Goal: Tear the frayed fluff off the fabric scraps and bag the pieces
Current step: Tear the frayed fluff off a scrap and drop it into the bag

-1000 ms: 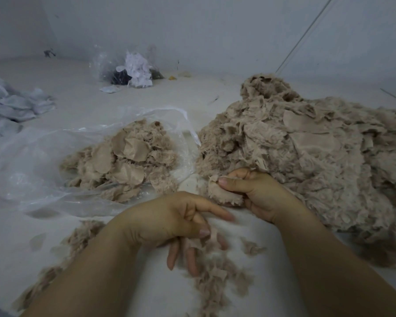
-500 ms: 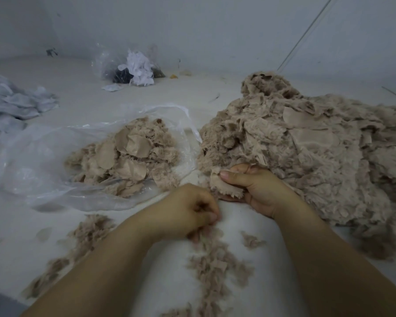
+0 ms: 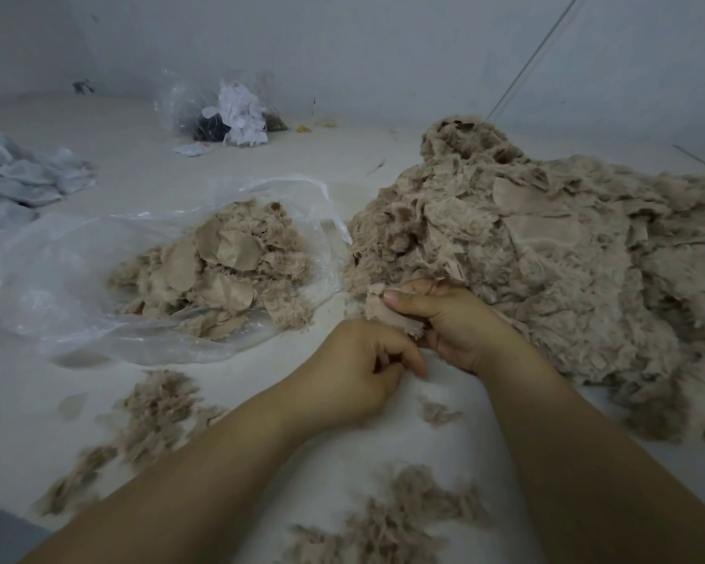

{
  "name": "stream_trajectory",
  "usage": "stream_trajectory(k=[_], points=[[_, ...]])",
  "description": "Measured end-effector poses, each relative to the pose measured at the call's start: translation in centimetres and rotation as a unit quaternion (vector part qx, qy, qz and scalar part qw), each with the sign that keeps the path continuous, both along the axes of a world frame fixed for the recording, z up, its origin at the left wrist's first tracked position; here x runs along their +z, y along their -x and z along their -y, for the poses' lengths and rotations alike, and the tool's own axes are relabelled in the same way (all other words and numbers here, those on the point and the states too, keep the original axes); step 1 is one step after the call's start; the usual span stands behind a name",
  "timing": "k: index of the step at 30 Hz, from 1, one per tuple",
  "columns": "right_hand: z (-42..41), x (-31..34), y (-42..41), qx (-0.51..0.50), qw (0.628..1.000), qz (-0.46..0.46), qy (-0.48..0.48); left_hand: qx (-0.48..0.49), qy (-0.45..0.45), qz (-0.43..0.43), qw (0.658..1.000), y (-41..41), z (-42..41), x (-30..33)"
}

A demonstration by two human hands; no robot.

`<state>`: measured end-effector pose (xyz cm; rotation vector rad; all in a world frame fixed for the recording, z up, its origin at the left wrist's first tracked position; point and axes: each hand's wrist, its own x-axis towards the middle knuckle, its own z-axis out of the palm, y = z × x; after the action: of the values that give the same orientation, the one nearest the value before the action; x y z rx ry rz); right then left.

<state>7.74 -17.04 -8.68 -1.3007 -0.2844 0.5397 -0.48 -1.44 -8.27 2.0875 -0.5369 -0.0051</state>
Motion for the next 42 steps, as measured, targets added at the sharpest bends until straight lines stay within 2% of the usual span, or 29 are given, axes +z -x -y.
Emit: stream_trajectory(k=[2, 6, 8, 10, 12, 14, 16, 21, 24, 26, 28, 29, 30, 31, 32, 34, 36, 38, 40, 42], points=[[0.0, -0.1, -0.1, -0.006, 1.000, -0.001, 0.007, -0.047, -0.031, 0.008, 0.998, 0.1, 0.4, -0.4], [0.0, -0.4, -0.3, -0.029, 0.999, -0.021, 0.016, -0.198, 0.018, -0.136, 0.971, 1.8, 0.8, -0.9], [0.0, -0.4, -0.3, -0.030, 0.999, -0.023, 0.020, -0.227, 0.048, -0.163, 0.959, 2.4, 0.6, -0.4], [0.0, -0.3, -0.2, -0.029, 0.999, -0.023, 0.018, -0.150, 0.079, -0.157, 0.973, 2.2, 0.3, 0.3], [-0.2, -0.3, -0.2, -0.022, 1.000, -0.015, 0.012, -0.008, 0.133, -0.153, 0.979, 1.4, -0.2, 0.5], [-0.2, -0.4, -0.2, -0.020, 1.000, -0.017, 0.008, 0.114, 0.146, -0.136, 0.973, 0.6, -0.7, 0.6], [-0.3, -0.5, -0.3, -0.021, 1.000, -0.016, 0.012, 0.180, 0.161, -0.140, 0.960, -0.1, -0.9, 0.6], [-0.3, -0.4, -0.2, -0.024, 0.999, 0.002, 0.022, 0.177, 0.119, -0.191, 0.958, -1.4, -0.3, 0.7], [-0.2, -0.4, -0.2, -0.014, 1.000, -0.019, 0.008, 0.143, 0.165, -0.234, 0.947, -2.1, -0.5, 1.4], [-0.4, -0.2, -0.2, -0.028, 0.999, -0.042, 0.004, 0.188, 0.293, -0.173, 0.921, -3.0, -1.3, 2.2], [-0.5, -0.1, -0.4, -0.047, 0.997, -0.052, 0.018, 0.288, 0.431, -0.077, 0.852, -4.3, -2.7, 3.0], [-0.5, -0.1, -0.5, -0.050, 0.997, -0.054, 0.025, 0.316, 0.467, -0.056, 0.824, -4.8, -3.2, 3.1], [-0.5, -0.1, -0.6, -0.052, 0.997, -0.056, 0.030, 0.323, 0.471, -0.064, 0.818, -5.1, -3.3, 3.0], [-0.5, -0.1, -0.6, -0.053, 0.996, -0.058, 0.036, 0.314, 0.440, -0.096, 0.836, -5.1, -3.0, 2.7], [-0.5, -0.2, -0.7, -0.056, 0.996, -0.061, 0.041, 0.291, 0.372, -0.136, 0.871, -4.9, -2.5, 2.1], [-0.5, -0.2, -0.7, -0.064, 0.995, -0.064, 0.046, 0.244, 0.189, -0.168, 0.936, -4.3, -1.3, 0.6], [-0.6, -0.2, -0.6, -0.070, 0.994, -0.065, 0.048, 0.238, -0.011, -0.104, 0.966, -4.5, -0.7, -0.8], [-0.5, -0.2, -0.6, -0.070, 0.994, -0.063, 0.052, 0.237, -0.156, -0.016, 0.959, -4.7, -0.4, -1.2], [-0.4, -0.2, -0.6, -0.059, 0.995, -0.061, 0.060, 0.227, -0.158, 0.022, 0.961, -4.9, -0.5, -1.4], [-0.3, -0.2, -0.7, -0.052, 0.994, -0.064, 0.065, 0.222, -0.105, 0.017, 0.969, -4.7, -0.6, -1.7]])
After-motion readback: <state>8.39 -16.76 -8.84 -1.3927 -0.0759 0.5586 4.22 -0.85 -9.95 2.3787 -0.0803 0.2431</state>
